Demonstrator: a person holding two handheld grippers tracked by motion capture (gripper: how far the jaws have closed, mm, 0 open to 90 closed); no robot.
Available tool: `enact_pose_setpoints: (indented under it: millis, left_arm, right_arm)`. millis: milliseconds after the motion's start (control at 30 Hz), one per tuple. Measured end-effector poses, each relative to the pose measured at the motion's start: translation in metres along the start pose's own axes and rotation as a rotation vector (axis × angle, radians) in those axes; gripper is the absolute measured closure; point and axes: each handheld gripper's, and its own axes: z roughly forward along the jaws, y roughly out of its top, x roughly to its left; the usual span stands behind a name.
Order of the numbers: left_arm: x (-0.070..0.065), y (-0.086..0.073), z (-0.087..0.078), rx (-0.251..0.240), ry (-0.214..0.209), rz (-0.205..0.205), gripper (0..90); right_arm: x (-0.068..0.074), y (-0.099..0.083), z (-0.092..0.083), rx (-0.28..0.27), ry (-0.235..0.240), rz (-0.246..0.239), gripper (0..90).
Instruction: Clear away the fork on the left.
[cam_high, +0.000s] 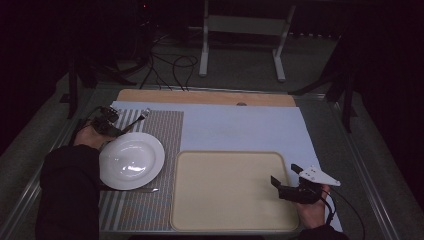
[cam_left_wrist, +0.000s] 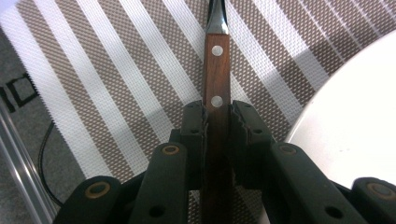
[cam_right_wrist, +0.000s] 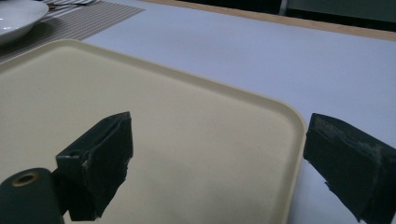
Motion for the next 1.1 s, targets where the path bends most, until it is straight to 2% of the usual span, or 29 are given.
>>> enact_pose_setpoints:
  millis: [100,367,400,667,767,1100]
  left_arm:
    - [-0.001,-0.001,-0.004,-0.007,0.009,0.008,76.1]
    - [-0.002,-0.004,-0.02,-0.095,0.009,-0.019,76.1]
    - [-0.003,-0.004,-0.023,-0.103,0.028,-0.019,76.1]
    - [-0.007,-0.002,-0.034,-0.156,0.063,-0.049,76.1]
    - [-0.009,-0.001,-0.036,-0.17,0.06,-0.054,76.1]
    - [-0.014,-0.002,-0.055,-0.261,0.056,-0.075,76.1]
  right_arm:
    - [0.0,0.0,0.0,-0.004,-0.001,-0.001,8.2]
    - [0.0,0.0,0.0,-0.007,0.001,0.001,8.2]
    - [0.0,0.0,0.0,-0.007,0.002,0.0,8.2]
    - [0.0,0.001,-0.001,-0.009,0.004,0.0,8.2]
    - [0.001,0.001,-0.001,-0.007,0.003,-0.004,8.2]
    - [0.0,0.001,0.0,-0.008,0.006,-0.002,8.2]
